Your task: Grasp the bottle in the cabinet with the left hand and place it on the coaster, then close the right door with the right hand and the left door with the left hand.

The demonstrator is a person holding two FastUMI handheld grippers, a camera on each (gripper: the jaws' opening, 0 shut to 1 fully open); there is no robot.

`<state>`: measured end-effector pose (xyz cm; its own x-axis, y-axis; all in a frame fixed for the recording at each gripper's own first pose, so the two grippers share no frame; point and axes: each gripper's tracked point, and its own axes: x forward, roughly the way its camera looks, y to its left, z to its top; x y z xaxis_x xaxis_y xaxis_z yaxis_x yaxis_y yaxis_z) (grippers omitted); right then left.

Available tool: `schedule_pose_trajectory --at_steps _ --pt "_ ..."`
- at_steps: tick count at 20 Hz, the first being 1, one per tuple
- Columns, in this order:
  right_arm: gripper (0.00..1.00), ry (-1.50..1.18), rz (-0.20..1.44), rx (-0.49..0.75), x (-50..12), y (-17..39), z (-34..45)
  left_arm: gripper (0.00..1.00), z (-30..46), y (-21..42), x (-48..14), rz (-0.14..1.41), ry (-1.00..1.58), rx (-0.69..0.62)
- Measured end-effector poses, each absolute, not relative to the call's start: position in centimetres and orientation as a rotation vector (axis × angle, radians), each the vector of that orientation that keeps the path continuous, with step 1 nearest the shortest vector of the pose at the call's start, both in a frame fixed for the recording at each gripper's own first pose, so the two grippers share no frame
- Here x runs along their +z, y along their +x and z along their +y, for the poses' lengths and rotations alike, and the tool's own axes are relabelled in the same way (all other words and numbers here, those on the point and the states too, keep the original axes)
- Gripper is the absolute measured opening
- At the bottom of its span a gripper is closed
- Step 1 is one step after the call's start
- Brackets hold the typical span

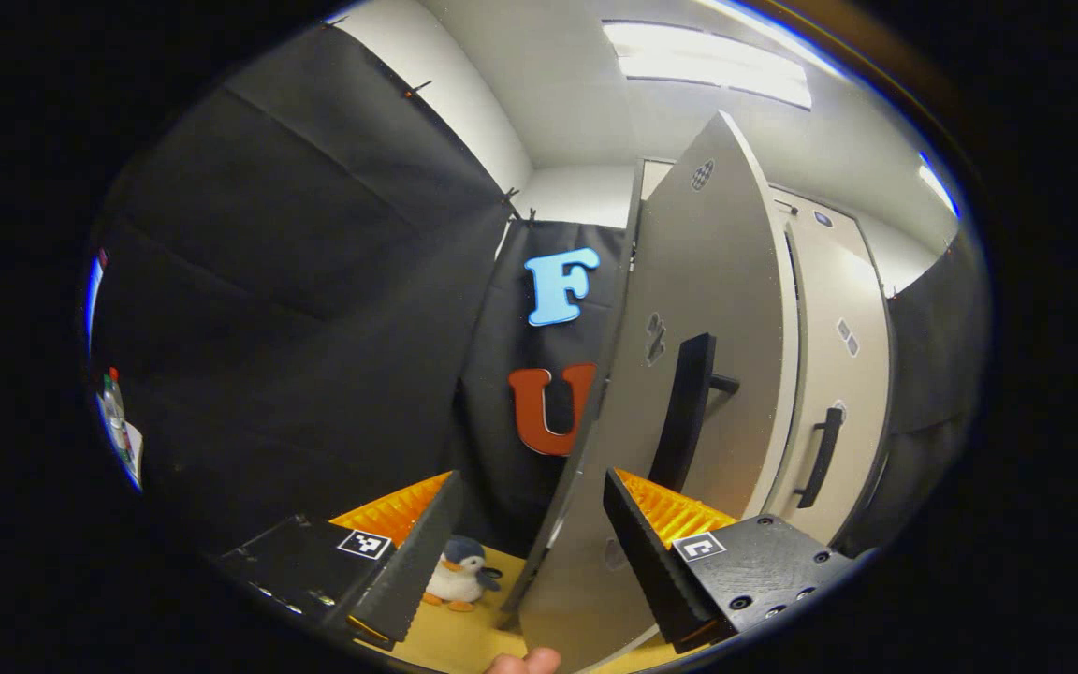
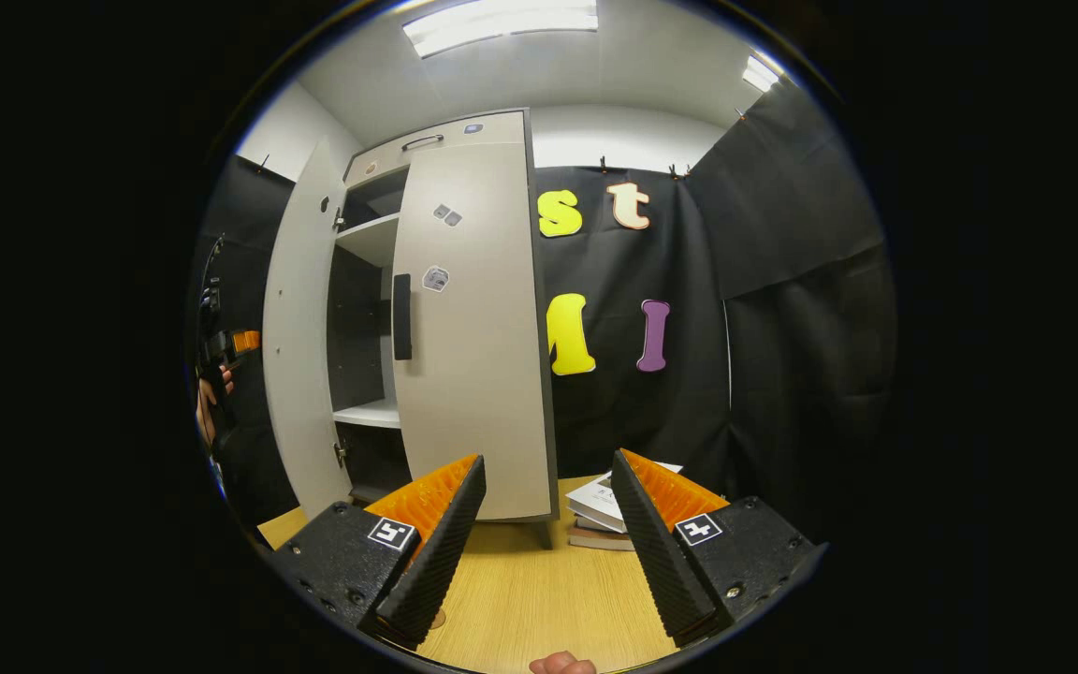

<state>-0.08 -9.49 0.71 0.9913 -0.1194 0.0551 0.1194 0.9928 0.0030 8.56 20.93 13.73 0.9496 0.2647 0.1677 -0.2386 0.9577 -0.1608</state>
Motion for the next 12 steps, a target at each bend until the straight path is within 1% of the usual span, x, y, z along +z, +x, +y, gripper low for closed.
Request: schedule_pose_trajectory --at_steps 2,5,6,8,12 --pt "0.83 0.022 -0.072 -0.130 1.2 -0.4 -9.8 0.93 20.0 8.8 13.5 -0.182 -0.149 0.187" --pt "0.83 0.029 -0.076 -0.158 1.8 0.0 -10.7 0.94 18.0 8.7 12.8 -0.148 -0.132 0.042" --pt "0.83 0.030 -0.079 -0.164 1.9 -0.2 -10.8 0.99 17.5 8.5 12.7 -0.142 -0.123 0.018" --pt "0.83 0.032 -0.091 -0.175 1.9 -1.2 -10.8 1.00 16.9 8.1 12.6 -0.147 -0.089 0.008" --pt "0.83 0.037 -0.094 -0.183 1.8 -1.5 -10.8 0.99 15.4 7.7 12.4 -0.163 -0.031 -0.018"
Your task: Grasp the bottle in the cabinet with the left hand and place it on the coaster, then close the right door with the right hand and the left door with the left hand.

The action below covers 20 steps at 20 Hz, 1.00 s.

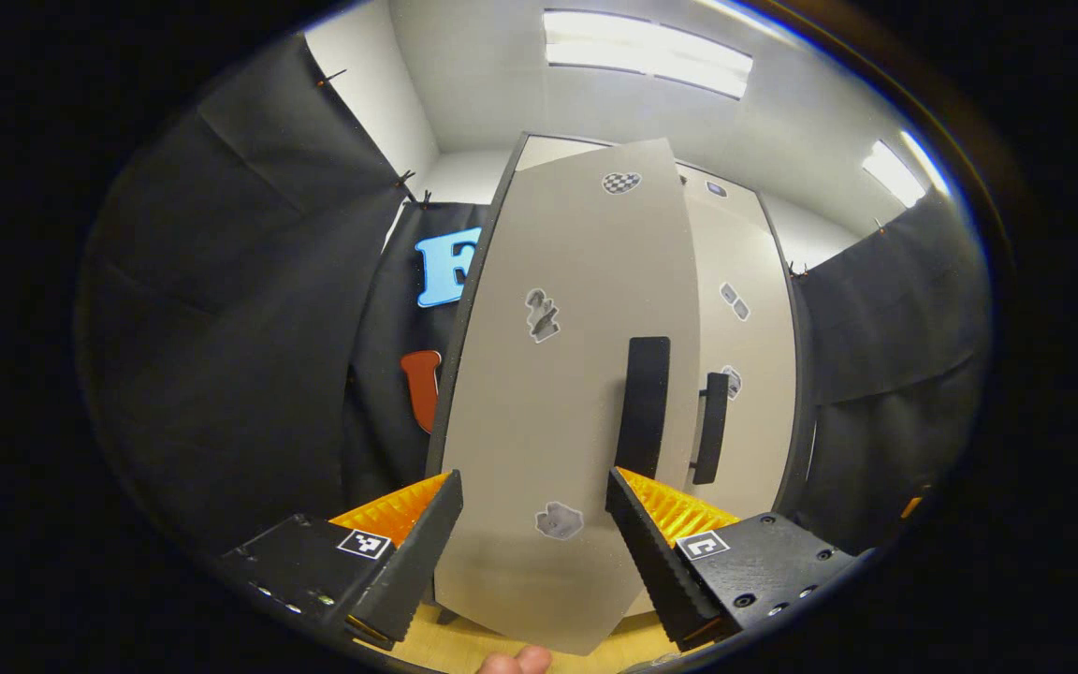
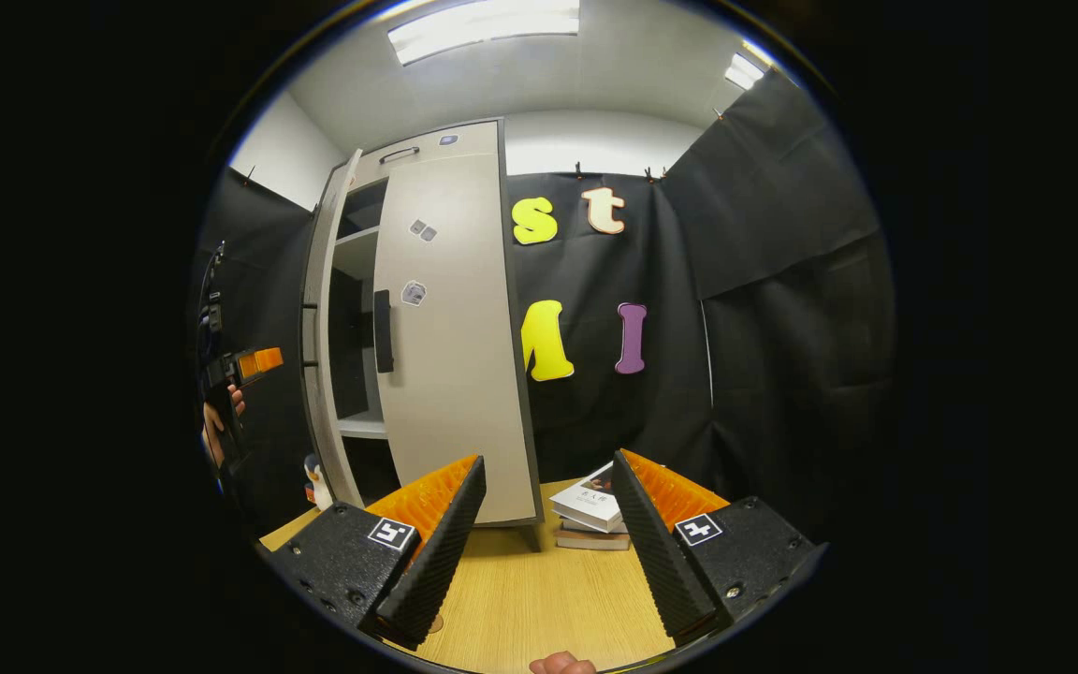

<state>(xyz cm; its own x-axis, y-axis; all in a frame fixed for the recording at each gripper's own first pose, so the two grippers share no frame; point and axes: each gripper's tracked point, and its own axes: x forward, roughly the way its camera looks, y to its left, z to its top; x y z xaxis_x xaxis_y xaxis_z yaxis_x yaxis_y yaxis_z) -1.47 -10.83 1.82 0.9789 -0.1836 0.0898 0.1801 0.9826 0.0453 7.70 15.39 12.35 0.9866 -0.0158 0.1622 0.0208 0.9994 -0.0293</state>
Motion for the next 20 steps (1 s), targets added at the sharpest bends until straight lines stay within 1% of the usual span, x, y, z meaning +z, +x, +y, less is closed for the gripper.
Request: schedule_pose_trajectory --at_steps 4,5,6,11,13,15,16,17,20 --pt "0.83 0.037 -0.092 -0.187 1.7 -1.5 -11.0 0.99 14.0 6.2 11.4 -0.142 -0.006 -0.044" --pt "0.83 0.040 -0.091 -0.182 1.7 -1.4 -10.9 0.95 13.4 5.5 11.0 -0.139 0.001 -0.047" --pt "0.83 0.044 -0.090 -0.175 1.7 -1.3 -10.7 0.99 12.6 4.6 10.1 -0.134 0.006 -0.047" --pt "0.83 0.052 -0.079 -0.116 0.1 -0.9 -8.8 0.99 10.3 1.2 5.5 -0.097 0.004 -0.053" --pt "0.83 0.072 -0.080 -0.094 -0.6 -0.6 -8.1 0.99 9.8 -0.1 3.6 -0.083 -0.002 -0.035" --pt "0.83 0.087 -0.065 -0.088 -1.8 -0.6 -7.6 0.95 8.8 -1.1 2.0 -0.086 -0.012 -0.031" --pt "0.83 0.089 -0.054 -0.079 -2.5 -0.7 -7.3 0.99 8.0 -1.9 0.9 -0.078 -0.015 -0.040" --pt "0.83 0.084 -0.039 -0.061 -3.0 -0.8 -6.8 0.99 7.5 -2.5 0.3 -0.072 -0.016 -0.044" --pt "0.83 0.072 0.000 -0.061 -4.4 -1.3 -6.9 0.99 7.0 -3.7 -0.2 -0.068 -0.051 -0.033"
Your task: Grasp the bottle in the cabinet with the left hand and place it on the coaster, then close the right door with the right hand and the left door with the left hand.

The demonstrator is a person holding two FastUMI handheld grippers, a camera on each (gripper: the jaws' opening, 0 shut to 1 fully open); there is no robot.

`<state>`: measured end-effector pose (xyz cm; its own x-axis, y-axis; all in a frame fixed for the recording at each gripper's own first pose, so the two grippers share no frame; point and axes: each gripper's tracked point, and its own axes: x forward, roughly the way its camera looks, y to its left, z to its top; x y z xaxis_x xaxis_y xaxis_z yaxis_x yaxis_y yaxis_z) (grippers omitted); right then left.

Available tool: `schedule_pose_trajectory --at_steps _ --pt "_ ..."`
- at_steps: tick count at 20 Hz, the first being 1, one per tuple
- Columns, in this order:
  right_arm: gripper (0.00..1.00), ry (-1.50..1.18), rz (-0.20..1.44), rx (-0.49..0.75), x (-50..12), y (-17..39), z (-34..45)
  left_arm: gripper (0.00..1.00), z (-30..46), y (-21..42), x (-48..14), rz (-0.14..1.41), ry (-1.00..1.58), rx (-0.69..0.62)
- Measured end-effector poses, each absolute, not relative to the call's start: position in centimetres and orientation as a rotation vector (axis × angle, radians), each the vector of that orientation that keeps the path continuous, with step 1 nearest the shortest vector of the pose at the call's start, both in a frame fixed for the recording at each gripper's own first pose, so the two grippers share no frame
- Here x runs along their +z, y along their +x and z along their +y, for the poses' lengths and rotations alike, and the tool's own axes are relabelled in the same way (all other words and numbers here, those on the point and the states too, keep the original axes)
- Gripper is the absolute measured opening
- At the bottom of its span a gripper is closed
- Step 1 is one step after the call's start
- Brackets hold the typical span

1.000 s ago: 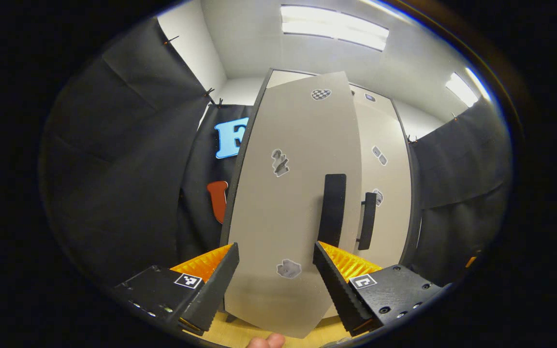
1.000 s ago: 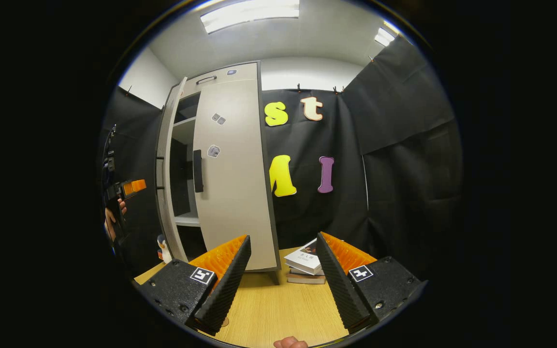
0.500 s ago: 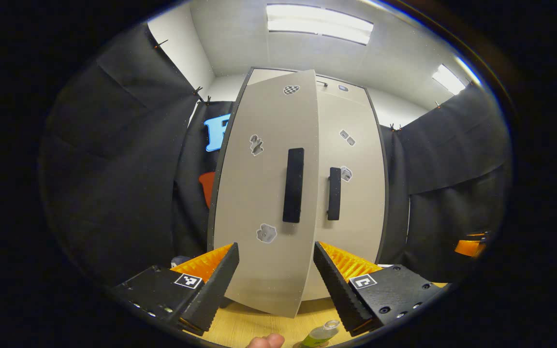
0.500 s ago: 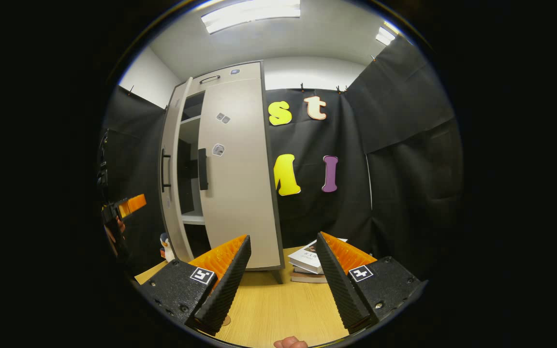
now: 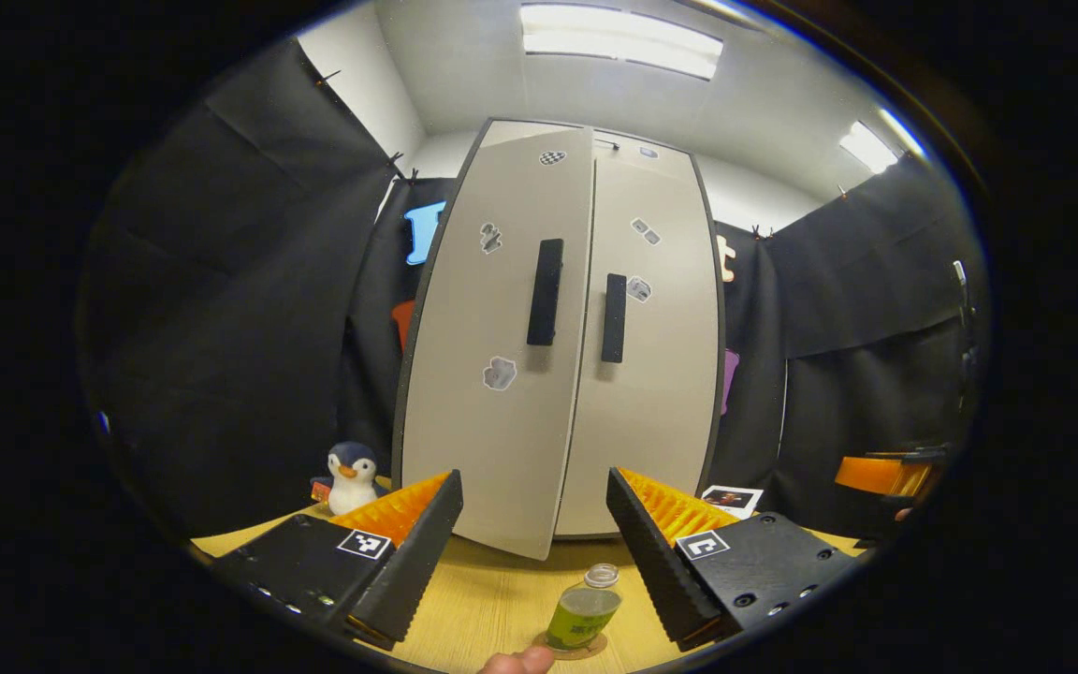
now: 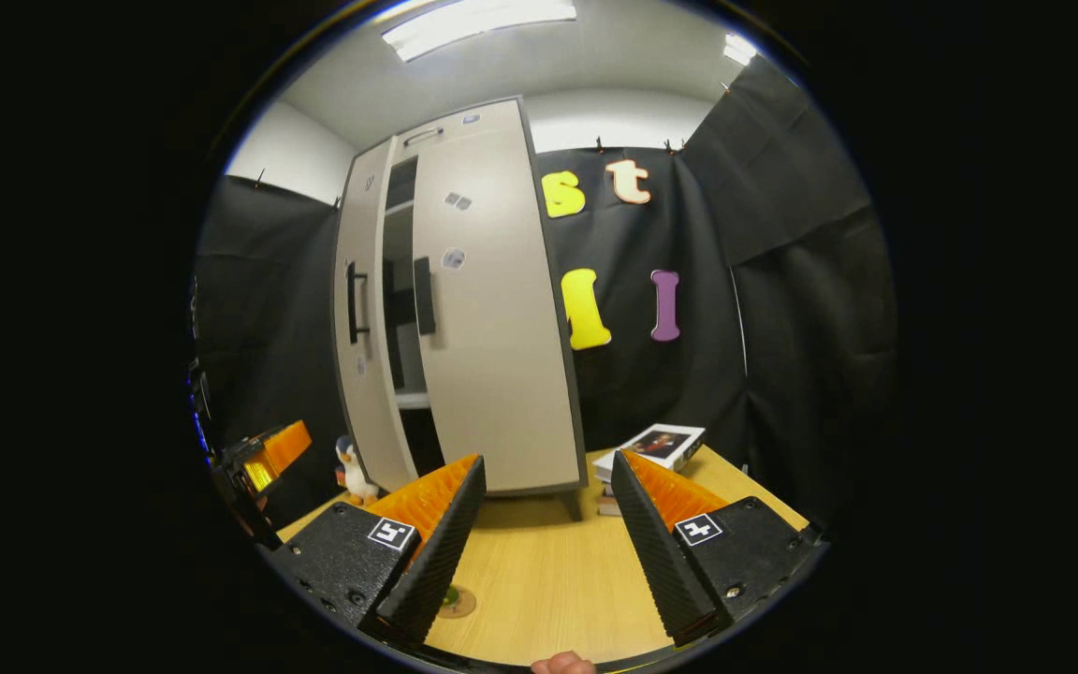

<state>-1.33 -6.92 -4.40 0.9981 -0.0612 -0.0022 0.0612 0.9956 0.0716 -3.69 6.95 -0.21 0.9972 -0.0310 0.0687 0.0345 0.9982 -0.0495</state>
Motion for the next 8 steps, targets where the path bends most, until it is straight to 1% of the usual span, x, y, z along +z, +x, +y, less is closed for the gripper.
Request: schedule_pose_trajectory --at_steps 1,2,5,6,8 --pt "0.83 0.078 0.003 -0.062 -4.6 -1.4 -6.7 0.99 6.7 -3.9 -0.3 -0.067 -0.063 -0.037" --pt "0.83 0.084 0.002 -0.057 -4.5 -1.4 -6.5 0.95 6.7 -4.2 -0.3 -0.066 -0.064 -0.033" --pt "0.83 0.083 -0.009 -0.039 -3.7 -1.4 -5.8 0.95 6.7 -4.8 -0.6 -0.062 -0.052 -0.026" --pt "0.83 0.078 -0.010 -0.034 -3.6 -1.4 -5.7 0.99 6.7 -4.9 -0.5 -0.062 -0.048 -0.026" --pt "0.83 0.077 -0.010 -0.033 -3.5 -1.2 -5.6 0.99 6.7 -5.1 -0.5 -0.060 -0.041 -0.028"
